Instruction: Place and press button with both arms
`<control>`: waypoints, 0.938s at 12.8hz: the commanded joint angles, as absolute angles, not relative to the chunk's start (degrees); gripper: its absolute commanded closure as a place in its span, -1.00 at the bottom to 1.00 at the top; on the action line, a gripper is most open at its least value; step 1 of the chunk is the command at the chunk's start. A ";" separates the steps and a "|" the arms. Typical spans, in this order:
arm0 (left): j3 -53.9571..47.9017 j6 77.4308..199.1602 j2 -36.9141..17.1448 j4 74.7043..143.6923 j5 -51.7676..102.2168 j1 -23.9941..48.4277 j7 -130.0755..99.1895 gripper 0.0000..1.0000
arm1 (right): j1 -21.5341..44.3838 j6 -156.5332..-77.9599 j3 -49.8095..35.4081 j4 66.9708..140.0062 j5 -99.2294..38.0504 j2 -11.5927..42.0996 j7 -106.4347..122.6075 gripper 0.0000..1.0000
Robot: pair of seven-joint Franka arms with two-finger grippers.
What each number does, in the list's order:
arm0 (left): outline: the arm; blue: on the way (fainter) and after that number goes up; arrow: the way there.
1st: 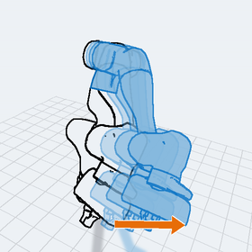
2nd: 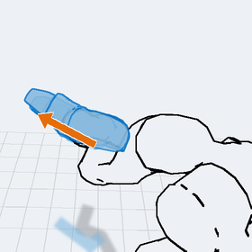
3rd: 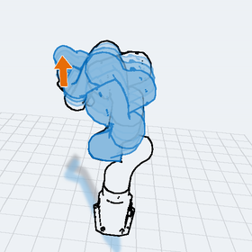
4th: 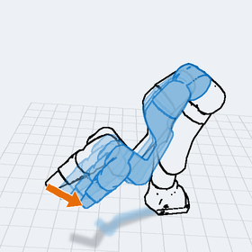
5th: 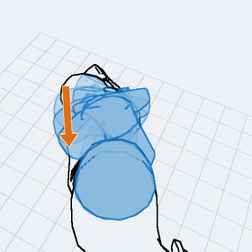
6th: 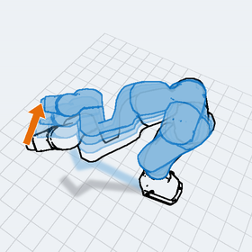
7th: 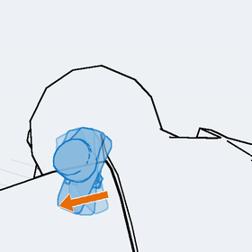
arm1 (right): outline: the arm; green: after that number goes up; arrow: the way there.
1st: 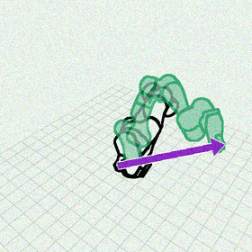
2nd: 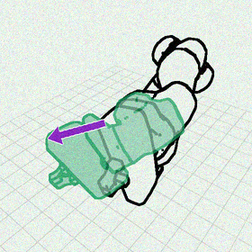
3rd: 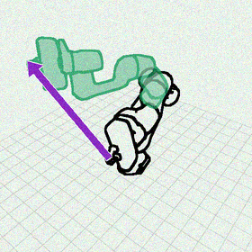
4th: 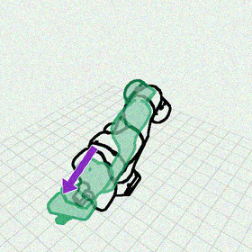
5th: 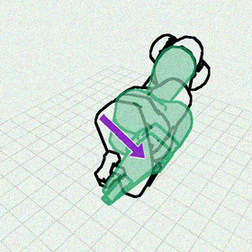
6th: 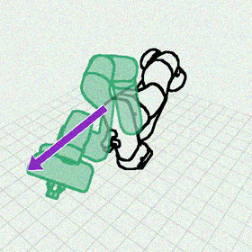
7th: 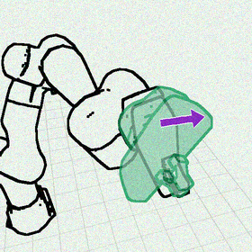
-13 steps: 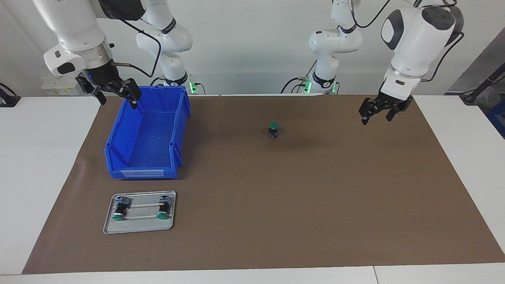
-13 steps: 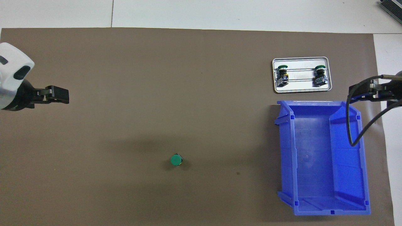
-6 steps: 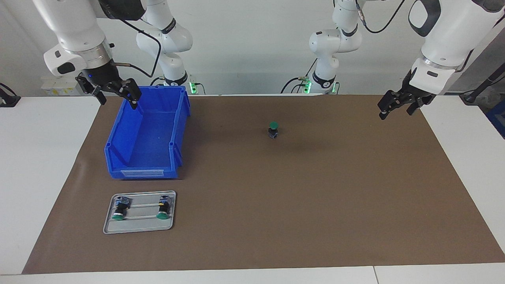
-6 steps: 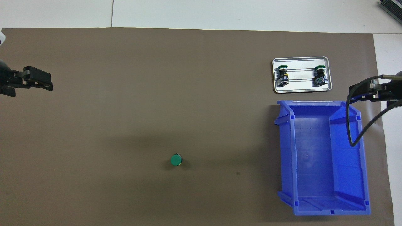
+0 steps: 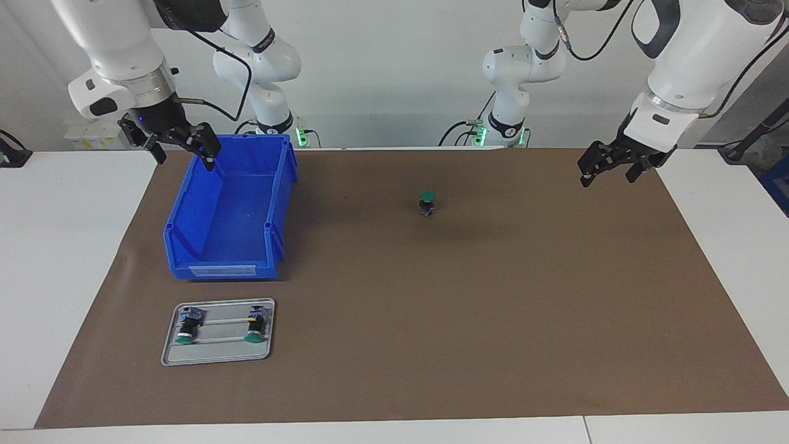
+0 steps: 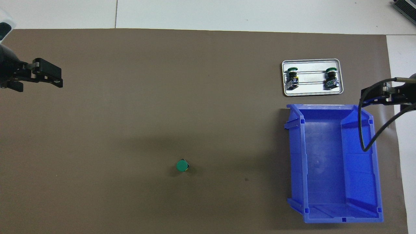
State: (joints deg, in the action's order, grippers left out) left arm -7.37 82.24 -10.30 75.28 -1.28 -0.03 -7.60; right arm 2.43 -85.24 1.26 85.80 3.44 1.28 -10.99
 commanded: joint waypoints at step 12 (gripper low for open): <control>2.55 90.53 0.00 89.56 -1.76 5.98 -2.90 -1.00 | 2.02 -84.73 1.05 86.22 2.37 0.88 -10.37 -1.00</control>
